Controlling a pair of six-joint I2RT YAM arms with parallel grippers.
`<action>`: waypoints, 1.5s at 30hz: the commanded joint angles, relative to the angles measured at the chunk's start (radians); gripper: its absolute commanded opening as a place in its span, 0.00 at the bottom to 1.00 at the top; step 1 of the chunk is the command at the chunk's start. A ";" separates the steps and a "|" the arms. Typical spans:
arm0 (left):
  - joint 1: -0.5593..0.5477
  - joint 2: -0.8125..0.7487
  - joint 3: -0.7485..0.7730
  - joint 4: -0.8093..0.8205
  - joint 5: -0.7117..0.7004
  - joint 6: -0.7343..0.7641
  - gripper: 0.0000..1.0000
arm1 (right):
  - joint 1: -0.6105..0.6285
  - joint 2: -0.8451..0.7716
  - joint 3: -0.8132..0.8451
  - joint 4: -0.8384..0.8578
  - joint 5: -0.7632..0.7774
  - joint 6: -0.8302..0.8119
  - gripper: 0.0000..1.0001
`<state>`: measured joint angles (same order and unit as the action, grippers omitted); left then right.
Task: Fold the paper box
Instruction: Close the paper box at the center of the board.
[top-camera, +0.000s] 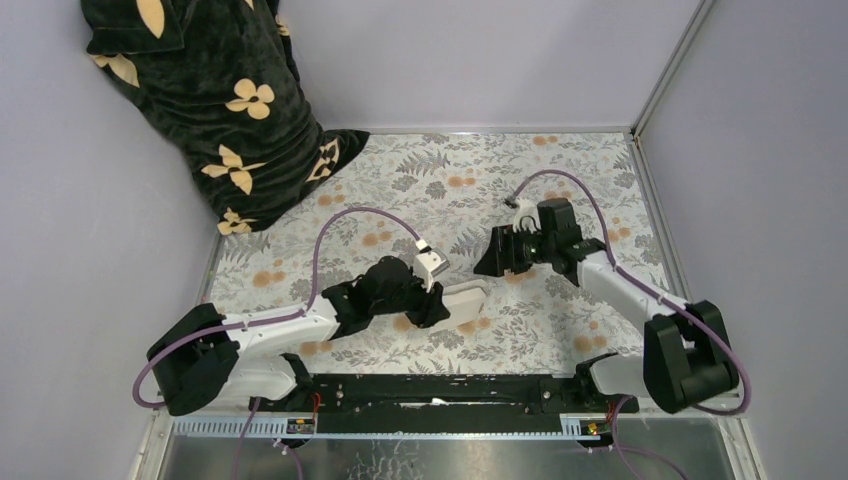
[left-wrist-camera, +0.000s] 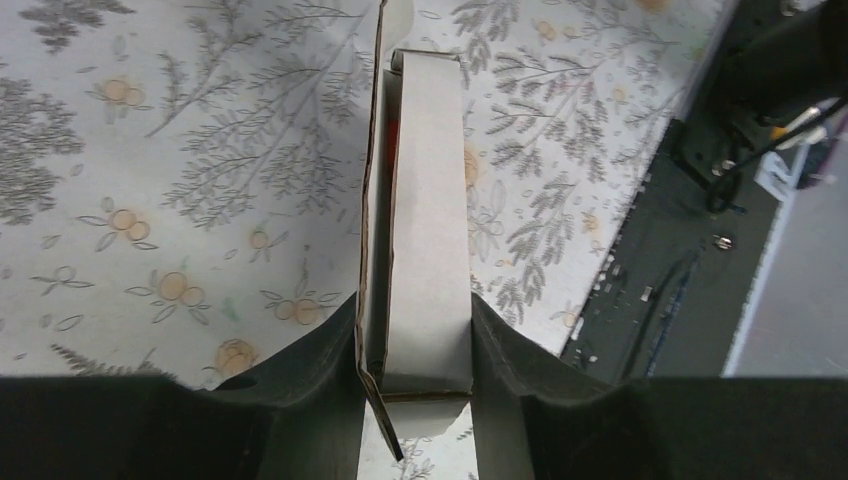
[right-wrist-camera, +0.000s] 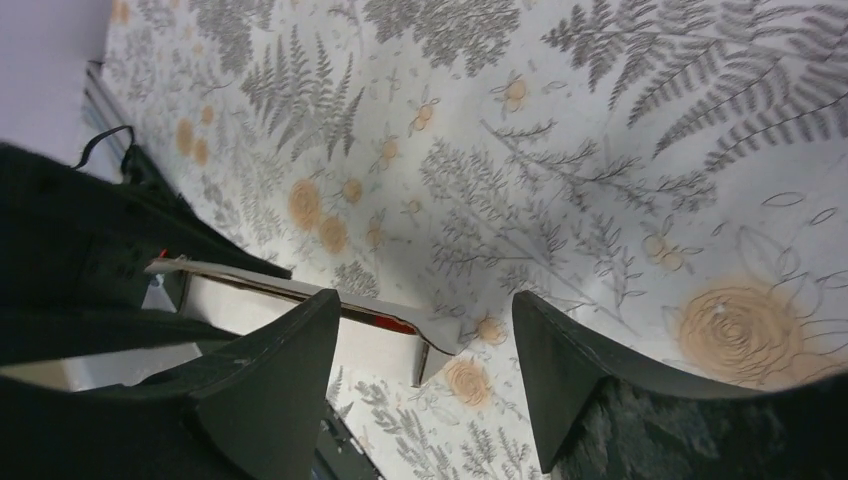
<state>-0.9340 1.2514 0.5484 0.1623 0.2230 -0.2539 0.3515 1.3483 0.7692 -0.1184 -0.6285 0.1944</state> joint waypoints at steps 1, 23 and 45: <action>0.019 -0.011 -0.012 0.120 0.164 -0.054 0.44 | -0.017 -0.138 -0.067 0.150 -0.144 0.037 0.71; 0.155 -0.198 -0.011 0.405 0.716 -0.577 0.49 | 0.000 -0.587 -0.244 0.223 -0.428 0.294 0.72; 0.302 0.005 -0.047 0.935 0.833 -0.980 0.49 | 0.130 -0.610 -0.235 0.239 -0.386 0.311 0.73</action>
<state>-0.6491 1.2358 0.4911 0.9321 1.0218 -1.1576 0.4706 0.7330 0.4870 0.1364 -1.0382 0.5419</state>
